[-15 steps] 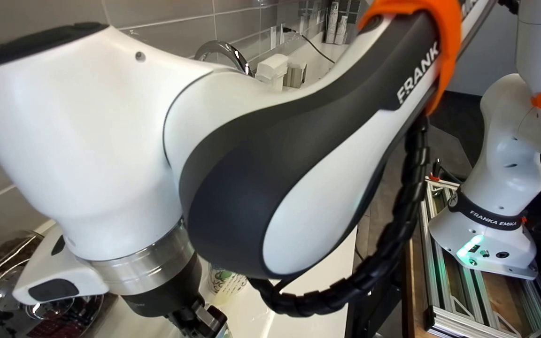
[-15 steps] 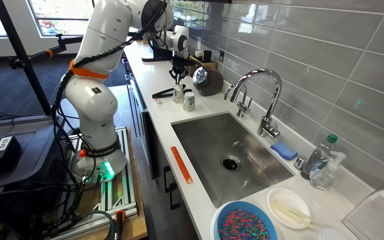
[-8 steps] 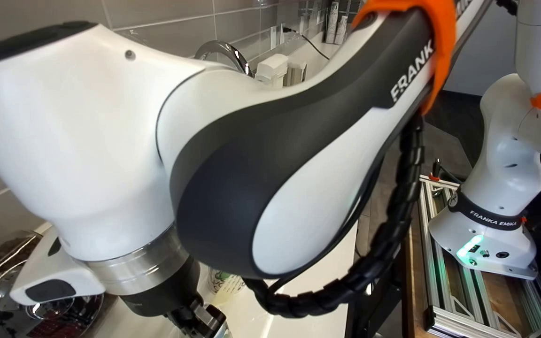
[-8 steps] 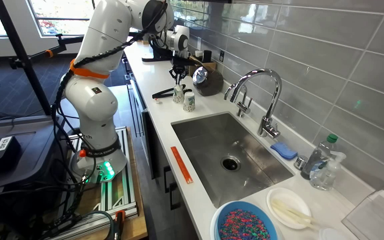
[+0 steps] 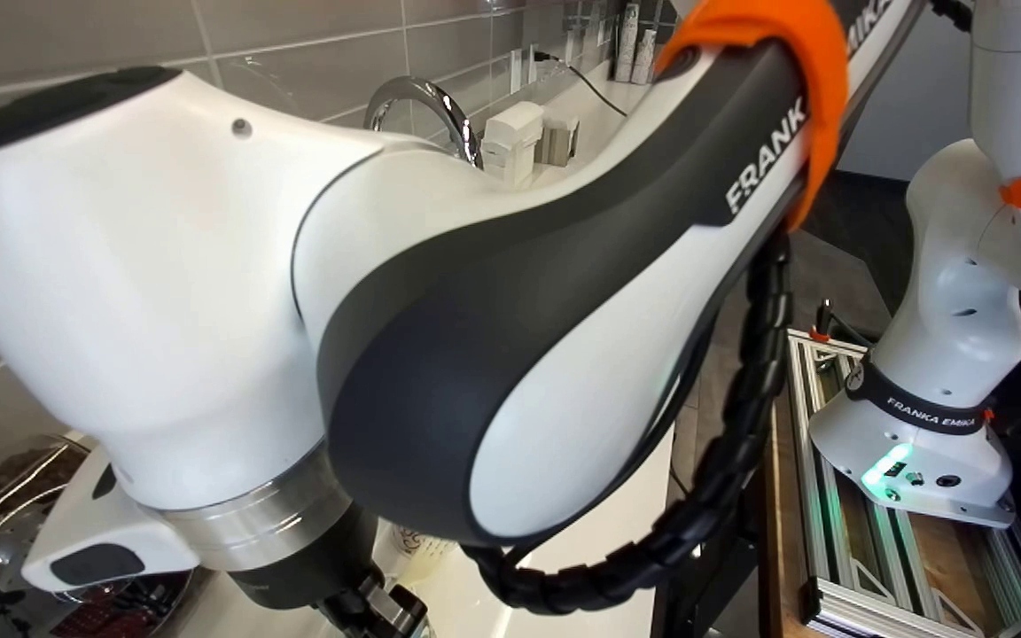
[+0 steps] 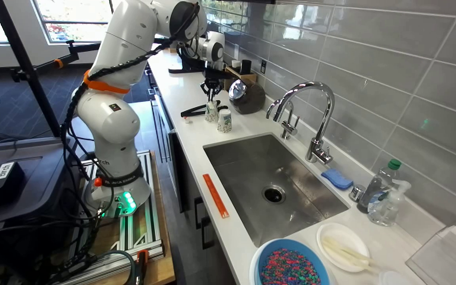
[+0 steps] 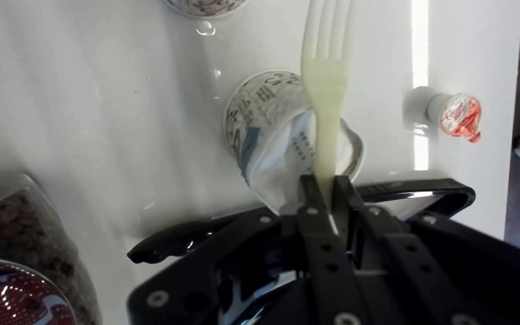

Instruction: Remove the fork from the top of the cup

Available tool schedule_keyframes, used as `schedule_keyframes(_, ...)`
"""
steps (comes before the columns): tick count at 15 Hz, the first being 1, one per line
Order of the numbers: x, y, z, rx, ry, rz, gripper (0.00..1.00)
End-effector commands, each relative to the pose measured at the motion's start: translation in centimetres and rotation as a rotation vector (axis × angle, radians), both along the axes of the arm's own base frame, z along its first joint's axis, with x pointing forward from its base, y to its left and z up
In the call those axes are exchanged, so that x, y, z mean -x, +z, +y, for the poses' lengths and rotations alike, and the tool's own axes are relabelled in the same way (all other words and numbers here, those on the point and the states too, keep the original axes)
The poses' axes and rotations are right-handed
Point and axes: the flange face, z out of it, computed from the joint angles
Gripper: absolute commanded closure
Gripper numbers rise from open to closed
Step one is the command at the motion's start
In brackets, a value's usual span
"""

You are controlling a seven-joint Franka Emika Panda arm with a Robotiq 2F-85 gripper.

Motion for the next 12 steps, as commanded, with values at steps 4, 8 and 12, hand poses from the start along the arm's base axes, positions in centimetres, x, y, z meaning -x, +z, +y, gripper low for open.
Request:
schedule_keyframes(4, -0.25, -0.19, 0.53, 0.029, -0.004, 0.002, 0.61)
schedule_keyframes(8, -0.3, -0.19, 0.57, 0.029, -0.007, 0.002, 0.38)
schedule_keyframes(12, -0.4, -0.17, 0.62, 0.027, -0.008, 0.001, 0.09)
